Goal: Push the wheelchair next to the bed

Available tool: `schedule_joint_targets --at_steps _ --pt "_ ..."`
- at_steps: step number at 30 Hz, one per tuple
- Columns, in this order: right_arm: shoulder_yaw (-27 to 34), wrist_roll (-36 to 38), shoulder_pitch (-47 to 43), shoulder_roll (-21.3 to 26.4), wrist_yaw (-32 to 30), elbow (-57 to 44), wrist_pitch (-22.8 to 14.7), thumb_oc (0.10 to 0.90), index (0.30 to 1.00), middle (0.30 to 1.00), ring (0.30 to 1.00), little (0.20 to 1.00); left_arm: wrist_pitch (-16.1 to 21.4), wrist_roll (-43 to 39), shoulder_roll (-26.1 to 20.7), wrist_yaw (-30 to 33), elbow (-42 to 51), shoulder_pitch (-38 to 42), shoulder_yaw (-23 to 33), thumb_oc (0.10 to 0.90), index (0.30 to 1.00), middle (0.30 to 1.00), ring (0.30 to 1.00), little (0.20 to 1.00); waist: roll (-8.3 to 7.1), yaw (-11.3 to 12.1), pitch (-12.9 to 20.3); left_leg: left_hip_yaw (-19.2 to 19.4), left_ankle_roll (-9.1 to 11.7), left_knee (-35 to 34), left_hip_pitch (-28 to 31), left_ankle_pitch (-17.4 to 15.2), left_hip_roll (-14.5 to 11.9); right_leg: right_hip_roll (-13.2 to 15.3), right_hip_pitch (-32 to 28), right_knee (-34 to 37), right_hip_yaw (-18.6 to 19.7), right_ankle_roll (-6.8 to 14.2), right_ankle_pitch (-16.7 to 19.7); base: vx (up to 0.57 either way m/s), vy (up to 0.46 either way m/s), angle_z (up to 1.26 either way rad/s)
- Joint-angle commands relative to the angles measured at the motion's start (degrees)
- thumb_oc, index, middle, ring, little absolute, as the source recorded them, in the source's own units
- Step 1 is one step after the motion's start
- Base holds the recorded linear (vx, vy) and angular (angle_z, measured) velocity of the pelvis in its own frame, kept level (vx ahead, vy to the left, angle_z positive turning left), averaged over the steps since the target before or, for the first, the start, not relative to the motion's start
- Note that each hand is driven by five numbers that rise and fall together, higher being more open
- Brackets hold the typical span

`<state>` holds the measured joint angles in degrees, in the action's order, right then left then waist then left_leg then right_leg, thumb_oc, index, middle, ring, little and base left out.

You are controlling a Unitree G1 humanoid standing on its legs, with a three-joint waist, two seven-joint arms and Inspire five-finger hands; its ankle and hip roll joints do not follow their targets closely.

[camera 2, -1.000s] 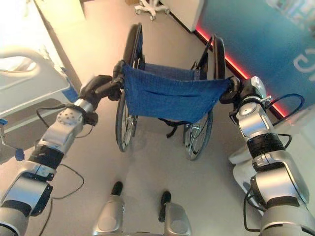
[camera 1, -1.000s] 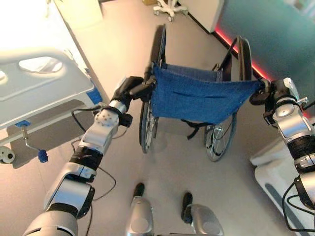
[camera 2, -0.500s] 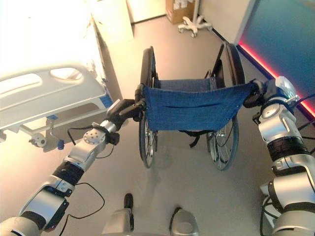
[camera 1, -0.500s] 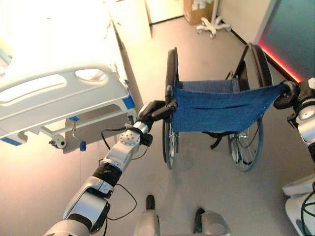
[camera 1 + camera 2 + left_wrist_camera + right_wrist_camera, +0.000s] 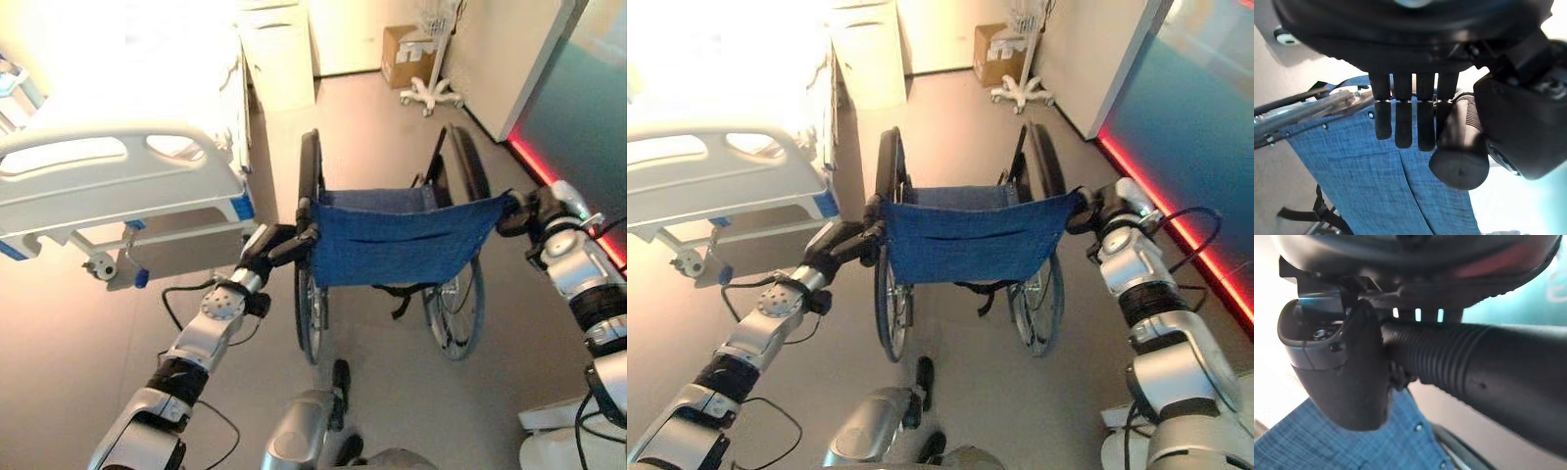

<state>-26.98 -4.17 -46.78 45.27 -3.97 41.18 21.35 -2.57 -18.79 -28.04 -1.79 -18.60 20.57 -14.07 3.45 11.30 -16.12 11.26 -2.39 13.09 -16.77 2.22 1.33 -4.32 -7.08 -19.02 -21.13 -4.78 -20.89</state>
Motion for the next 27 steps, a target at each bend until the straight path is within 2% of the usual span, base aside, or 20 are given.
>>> schedule_joint_targets --at_steps 1,3,4,7,9,11,13,14,15,18,20,22,23,24,27 --pt "-3.03 -2.27 -0.78 -7.70 3.62 -6.23 -10.93 0.400 0.300 0.300 0.300 0.300 -1.60 5.95 -2.50 3.09 -2.77 3.28 -5.47 0.400 0.300 0.300 0.300 0.300 -5.15 3.28 -1.48 -2.86 -0.87 -2.87 3.59 0.60 2.03 5.35 -2.82 -1.35 5.62 8.39 12.50 0.20 0.036 0.45" --pt "-1.96 -1.15 0.36 -7.05 2.49 -7.09 -11.67 0.400 0.300 0.300 0.300 0.300 -1.51 6.34 -3.14 3.83 -2.10 3.42 -5.15 0.400 0.300 0.300 0.300 0.300 -6.68 3.28 0.15 -4.83 -1.54 -3.89 3.82 0.53 3.61 5.55 -3.60 -2.81 7.48 9.76 14.44 0.30 0.052 0.41" --pt "-0.99 -0.92 0.89 -6.85 2.29 -7.36 -11.97 0.400 0.300 0.300 0.300 0.300 -1.25 4.70 -3.34 3.67 -2.54 4.00 -4.98 0.400 0.300 0.300 0.300 0.300 -6.96 3.01 1.13 -6.60 -1.93 -4.29 3.98 0.28 4.13 6.99 -2.40 -3.21 8.35 11.01 17.53 0.26 0.039 0.52" --pt "-1.33 -1.58 -0.33 -6.74 1.86 -5.55 -12.27 0.400 0.300 0.300 0.300 0.300 -0.37 4.42 -3.08 3.35 -4.08 5.58 -5.29 0.400 0.300 0.300 0.300 0.300 -6.28 2.00 1.05 -8.96 -1.56 -4.13 5.00 -0.43 3.66 9.63 0.21 0.11 9.62 11.22 18.12 0.20 -0.077 0.27" --pt "-1.59 0.43 -2.71 -7.16 0.51 -2.27 -13.37 0.400 0.300 0.300 0.300 0.300 0.38 3.37 -4.49 2.71 -6.05 9.41 -6.63 0.400 0.300 0.300 0.300 0.300 -5.71 -0.02 -0.43 -11.40 -0.96 -3.58 6.31 -1.64 2.71 12.49 6.01 5.40 12.47 11.76 20.71 0.14 -0.251 0.24" --pt "-1.68 0.88 -3.60 -7.18 0.16 -1.66 -13.00 0.400 0.300 0.300 0.300 0.300 0.53 2.50 -5.05 2.34 -6.96 11.30 -7.22 0.400 0.300 0.300 0.300 0.300 -5.59 -1.07 -1.31 -12.43 -0.87 -3.62 6.84 -2.08 2.56 13.48 9.06 6.85 14.05 12.18 22.98 0.06 -0.184 0.67" --pt "-2.33 2.27 -5.32 -7.25 -0.46 -1.96 -9.68 0.400 0.300 0.300 0.300 0.300 0.11 1.17 -6.38 1.73 -8.31 14.83 -7.55 0.400 0.300 0.300 0.300 0.300 -6.11 -3.08 -3.14 -13.93 -0.77 -2.81 7.78 -4.21 2.71 15.74 14.38 10.49 16.98 13.02 28.88 0.23 -0.320 1.24" --pt "-2.62 3.81 -6.58 -7.85 -0.57 -2.36 -5.91 0.400 0.300 0.300 0.300 0.300 -0.54 0.67 -6.92 1.52 -8.96 16.45 -7.40 0.400 0.300 0.300 0.300 0.300 -6.89 -4.04 -3.92 -14.14 -0.72 -1.69 8.43 -6.41 3.11 17.07 16.98 13.51 17.67 13.85 32.14 0.26 -0.275 0.94" --pt "-2.65 4.00 -6.71 -7.89 -0.56 -2.46 -5.47 0.400 0.300 0.300 0.300 0.300 -0.59 0.59 -6.98 1.42 -9.06 16.62 -7.37 0.400 0.300 0.300 0.300 0.300 -6.88 -4.16 -4.02 -14.19 -0.70 -1.48 8.52 -6.73 3.07 17.08 17.10 13.82 17.68 13.91 32.29 0.32 -0.266 0.58" --pt "-1.81 5.81 -6.93 -8.39 -0.32 -4.37 0.11 0.400 0.300 0.300 0.300 0.300 -1.89 -1.42 -7.55 1.12 -9.70 18.13 -6.76 0.400 0.300 0.300 0.300 0.300 -7.41 -5.86 -4.46 -14.51 -0.51 1.56 9.21 -9.83 2.94 17.25 19.48 17.19 18.97 14.29 33.02 0.37 -0.263 0.21" --pt "-1.46 6.30 -6.84 -8.19 -0.17 -6.19 3.00 0.400 0.300 0.300 0.300 0.300 -2.83 -2.35 -7.76 1.68 -9.69 18.90 -6.30 0.400 0.300 0.300 0.300 0.300 -7.95 -7.14 -4.77 -15.19 -0.39 4.34 8.70 -11.77 2.56 16.42 21.05 15.09 20.79 14.12 32.47 0.35 -0.315 0.63" --pt "-1.13 6.80 -6.70 -7.21 0.07 -6.90 3.05 0.400 0.300 0.300 0.300 0.300 -2.92 -2.89 -8.30 2.06 -9.58 19.58 -6.05 0.400 0.300 0.300 0.300 0.300 -7.71 -7.89 -4.84 -15.63 -0.44 6.78 6.53 -11.85 1.46 15.09 21.70 11.04 21.33 13.92 29.42 0.27 -0.295 0.57" --pt "-1.32 7.34 -6.74 -6.49 0.52 -6.89 2.81 0.400 0.300 0.300 0.300 0.300 -2.08 -5.46 -8.25 2.06 -10.51 19.90 -6.16 0.400 0.300 0.300 0.300 0.300 -7.53 -7.97 -4.81 -15.96 0.26 8.68 5.46 -11.74 -0.06 15.33 21.08 8.21 20.12 13.95 27.35 0.31 -0.308 0.55" --pt "-1.35 7.20 -6.74 -6.44 0.69 -6.90 2.79 0.400 0.300 0.300 0.300 0.300 -2.00 -5.72 -8.23 1.97 -10.62 19.93 -6.19 0.400 0.300 0.300 0.300 0.300 -7.46 -8.05 -4.83 -16.09 0.34 8.83 5.42 -11.76 -0.22 15.27 21.07 7.81 19.98 13.92 27.05 0.35 -0.273 0.67" --pt "-1.50 6.42 -5.99 -5.12 0.61 -8.26 1.14 0.400 0.300 0.300 0.300 0.300 -0.92 -7.37 -6.29 3.09 -10.57 18.72 -5.81 0.400 0.300 0.300 0.300 0.300 -6.84 -9.41 -4.95 -14.78 2.12 6.61 8.91 -10.57 -4.58 15.60 21.41 4.61 16.76 12.84 24.34 0.33 -0.180 0.43"
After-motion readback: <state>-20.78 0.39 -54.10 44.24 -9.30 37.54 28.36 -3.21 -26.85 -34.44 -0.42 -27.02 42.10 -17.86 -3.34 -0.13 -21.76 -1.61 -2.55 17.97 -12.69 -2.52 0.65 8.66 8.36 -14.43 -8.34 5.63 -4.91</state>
